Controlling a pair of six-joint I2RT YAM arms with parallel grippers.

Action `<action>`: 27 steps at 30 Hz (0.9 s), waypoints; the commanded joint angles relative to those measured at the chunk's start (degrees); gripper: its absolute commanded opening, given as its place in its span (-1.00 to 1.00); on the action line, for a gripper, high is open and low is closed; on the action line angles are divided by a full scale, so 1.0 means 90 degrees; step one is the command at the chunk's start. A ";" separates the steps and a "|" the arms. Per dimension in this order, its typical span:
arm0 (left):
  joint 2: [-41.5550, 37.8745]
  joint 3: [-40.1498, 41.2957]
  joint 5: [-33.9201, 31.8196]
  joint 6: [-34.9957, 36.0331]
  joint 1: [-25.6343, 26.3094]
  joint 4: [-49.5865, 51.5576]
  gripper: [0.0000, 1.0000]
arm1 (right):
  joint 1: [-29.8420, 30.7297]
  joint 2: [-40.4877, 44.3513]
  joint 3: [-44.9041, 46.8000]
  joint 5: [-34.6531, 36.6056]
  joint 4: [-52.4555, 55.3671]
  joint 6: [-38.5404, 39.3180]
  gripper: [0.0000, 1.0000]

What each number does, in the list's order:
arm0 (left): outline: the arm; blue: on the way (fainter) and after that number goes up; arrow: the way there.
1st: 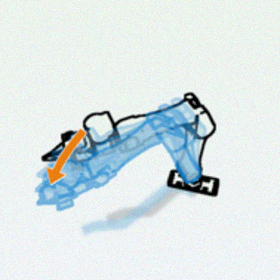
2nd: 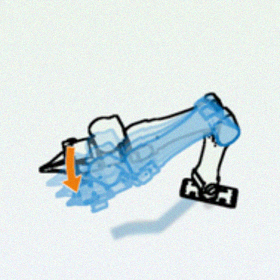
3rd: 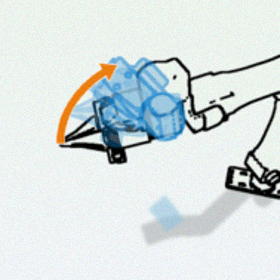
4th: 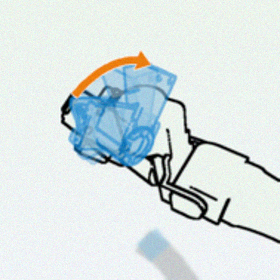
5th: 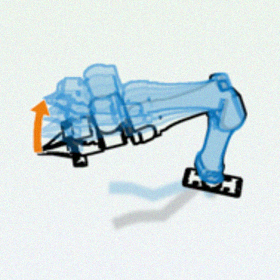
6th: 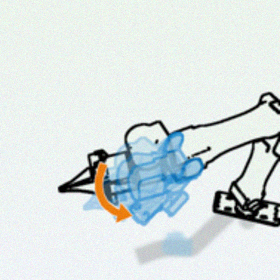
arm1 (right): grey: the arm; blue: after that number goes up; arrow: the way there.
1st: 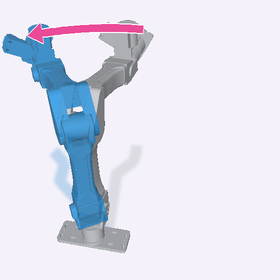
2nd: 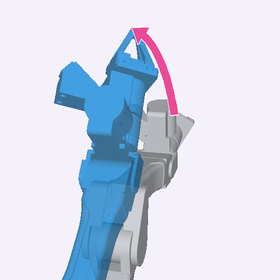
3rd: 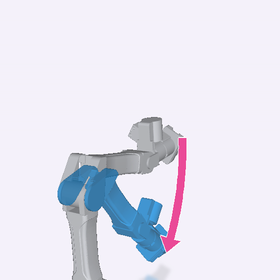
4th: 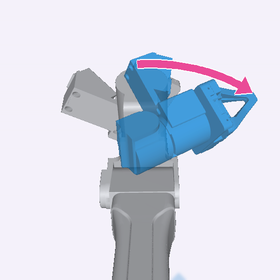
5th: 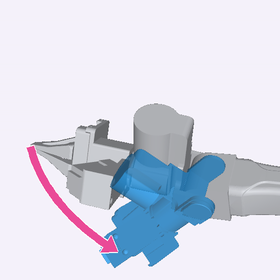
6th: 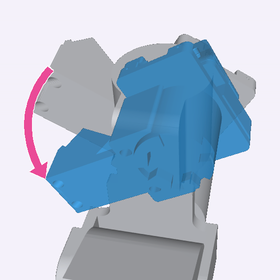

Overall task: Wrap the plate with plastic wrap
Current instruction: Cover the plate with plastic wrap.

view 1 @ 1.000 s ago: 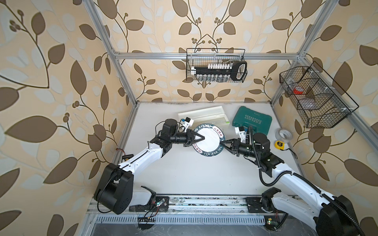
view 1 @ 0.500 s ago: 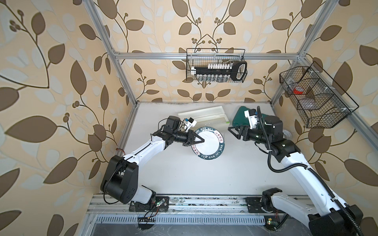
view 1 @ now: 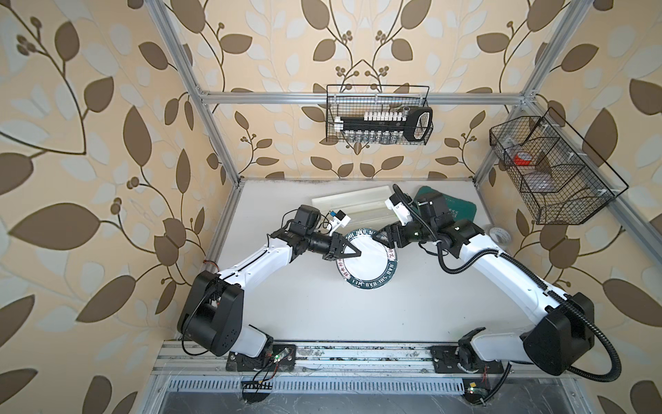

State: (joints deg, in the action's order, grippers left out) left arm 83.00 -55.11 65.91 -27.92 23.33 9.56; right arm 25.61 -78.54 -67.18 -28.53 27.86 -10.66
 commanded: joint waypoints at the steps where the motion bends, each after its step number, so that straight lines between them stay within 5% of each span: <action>1: -0.0133 -0.0307 0.0362 0.0332 0.0054 -0.0013 -1.00 | 0.0006 -0.0063 -0.0076 -0.1106 0.0067 -0.0076 0.45; 10: -0.0092 -0.0286 0.0159 0.0365 -0.0028 -0.0159 -1.00 | -0.0285 0.0197 0.0791 -0.3506 -0.0703 -0.1055 0.09; 21: 0.0340 0.0152 -0.0330 -0.0064 0.0044 -0.0961 -1.00 | -0.0454 -0.0023 0.1574 -0.3960 -0.2297 -0.2421 -0.84; 25: 0.0622 0.0387 -0.0774 -0.0087 0.0064 -0.1177 -1.00 | -0.0660 -0.0335 0.1831 -0.3716 -0.2094 -0.2146 -0.77; 27: 0.0824 0.0639 -0.0946 -0.0270 0.0064 -0.1602 -1.00 | -0.0901 -0.0520 0.2060 -0.3420 -0.2118 -0.2065 -0.48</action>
State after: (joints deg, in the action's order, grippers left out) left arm 87.46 -51.99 67.77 -27.83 23.44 -0.54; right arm 18.79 -81.56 -51.13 -59.33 9.39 -29.69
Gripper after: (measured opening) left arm 0.132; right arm 0.213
